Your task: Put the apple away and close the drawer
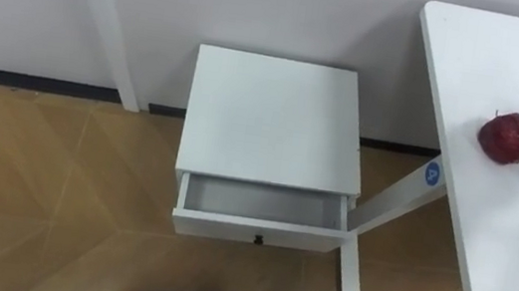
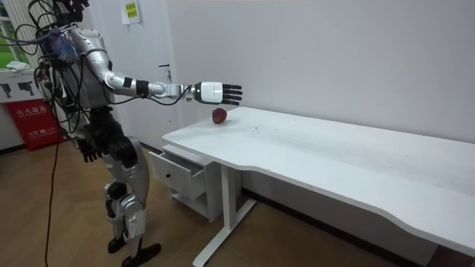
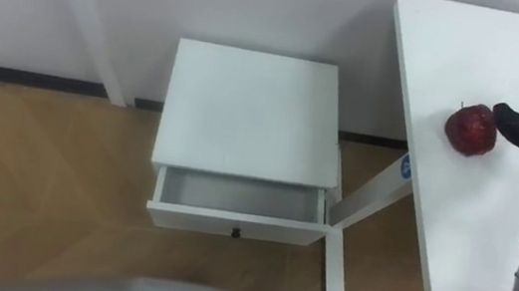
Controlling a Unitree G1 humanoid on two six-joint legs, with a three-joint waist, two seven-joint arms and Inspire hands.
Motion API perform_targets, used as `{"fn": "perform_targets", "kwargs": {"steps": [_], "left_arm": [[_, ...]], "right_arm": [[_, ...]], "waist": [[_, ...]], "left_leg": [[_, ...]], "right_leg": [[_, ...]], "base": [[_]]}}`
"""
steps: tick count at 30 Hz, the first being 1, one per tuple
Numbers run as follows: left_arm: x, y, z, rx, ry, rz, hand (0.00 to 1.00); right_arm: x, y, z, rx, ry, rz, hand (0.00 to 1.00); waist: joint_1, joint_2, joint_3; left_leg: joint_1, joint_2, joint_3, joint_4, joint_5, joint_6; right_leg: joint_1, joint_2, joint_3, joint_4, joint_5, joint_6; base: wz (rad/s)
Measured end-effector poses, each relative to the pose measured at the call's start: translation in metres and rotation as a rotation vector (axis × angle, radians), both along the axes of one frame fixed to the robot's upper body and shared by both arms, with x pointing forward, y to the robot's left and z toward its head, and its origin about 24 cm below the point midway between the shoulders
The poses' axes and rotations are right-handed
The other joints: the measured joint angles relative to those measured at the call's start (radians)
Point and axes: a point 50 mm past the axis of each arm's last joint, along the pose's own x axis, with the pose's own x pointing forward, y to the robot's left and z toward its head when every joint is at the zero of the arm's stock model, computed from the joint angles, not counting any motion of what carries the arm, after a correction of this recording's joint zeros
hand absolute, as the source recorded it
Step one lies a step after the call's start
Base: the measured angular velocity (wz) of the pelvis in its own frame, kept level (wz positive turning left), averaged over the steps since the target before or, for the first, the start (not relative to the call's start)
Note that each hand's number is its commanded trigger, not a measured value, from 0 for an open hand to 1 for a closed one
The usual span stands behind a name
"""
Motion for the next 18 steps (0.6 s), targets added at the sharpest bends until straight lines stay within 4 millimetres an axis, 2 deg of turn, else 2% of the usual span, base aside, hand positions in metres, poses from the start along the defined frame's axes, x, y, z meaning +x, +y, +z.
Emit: {"fn": "perform_targets", "kwargs": {"steps": [7, 12, 18], "left_arm": [[0.0, 0.001, 0.001, 0.004, -0.001, -0.007, 0.0], [0.0, 0.002, 0.001, 0.004, 0.001, -0.009, 0.0], [0.0, 0.002, 0.001, -0.021, 0.004, -0.026, 0.0]], "right_arm": [[0.005, 0.003, 0.002, 0.001, 0.006, 0.059, 0.0], [0.008, 0.004, 0.004, -0.04, 0.04, 0.113, 0.0], [0.023, 0.003, 0.012, -0.095, 0.072, 0.171, 0.0]], "waist": [[0.001, 0.004, 0.0009], [0.003, 0.0, 0.002], [0.0, -0.011, 0.0018]], "left_leg": [[-0.002, 0.0, -0.002, -0.004, 0.0, 0.0], [-0.004, 0.0, -0.004, -0.004, 0.0, -0.001], [-0.009, -0.001, -0.014, 0.0, 0.0, -0.001]], "right_leg": [[0.0, 0.001, 0.001, 0.0, 0.0, 0.0], [0.0, 0.001, -0.004, 0.0, 0.0, 0.0], [0.002, -0.002, -0.036, -0.001, 0.0, 0.0]], "base": [[0.0], [0.0], [0.05]]}}
